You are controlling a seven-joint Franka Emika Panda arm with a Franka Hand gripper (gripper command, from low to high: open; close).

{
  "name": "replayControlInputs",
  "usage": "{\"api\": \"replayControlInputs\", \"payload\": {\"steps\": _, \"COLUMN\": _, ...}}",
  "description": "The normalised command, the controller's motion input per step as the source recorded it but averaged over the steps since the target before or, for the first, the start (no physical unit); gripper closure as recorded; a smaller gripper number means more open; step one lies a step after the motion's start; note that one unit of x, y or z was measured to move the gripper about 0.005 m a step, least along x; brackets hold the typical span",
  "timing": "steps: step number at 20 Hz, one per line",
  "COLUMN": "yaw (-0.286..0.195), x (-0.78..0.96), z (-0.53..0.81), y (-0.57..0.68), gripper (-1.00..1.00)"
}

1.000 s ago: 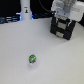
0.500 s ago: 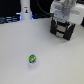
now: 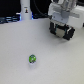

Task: Open the kcup holder, insert the kcup into the holder, and close the kcup holder

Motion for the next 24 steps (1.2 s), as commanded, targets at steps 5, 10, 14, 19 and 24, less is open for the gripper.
{"api": "replayControlInputs", "payload": {"steps": 5, "yaw": -0.056, "x": 0.97, "z": 0.22, "y": -0.26, "gripper": 1.0}}
{"api": "replayControlInputs", "payload": {"steps": 10, "yaw": -0.076, "x": 0.95, "z": 0.23, "y": -0.29, "gripper": 1.0}}
{"api": "replayControlInputs", "payload": {"steps": 14, "yaw": -0.079, "x": 0.94, "z": 0.23, "y": -0.31, "gripper": 1.0}}
{"api": "replayControlInputs", "payload": {"steps": 19, "yaw": -0.084, "x": 0.92, "z": 0.23, "y": -0.36, "gripper": 1.0}}
{"api": "replayControlInputs", "payload": {"steps": 24, "yaw": -0.063, "x": 0.42, "z": 0.23, "y": -0.12, "gripper": -1.0}}
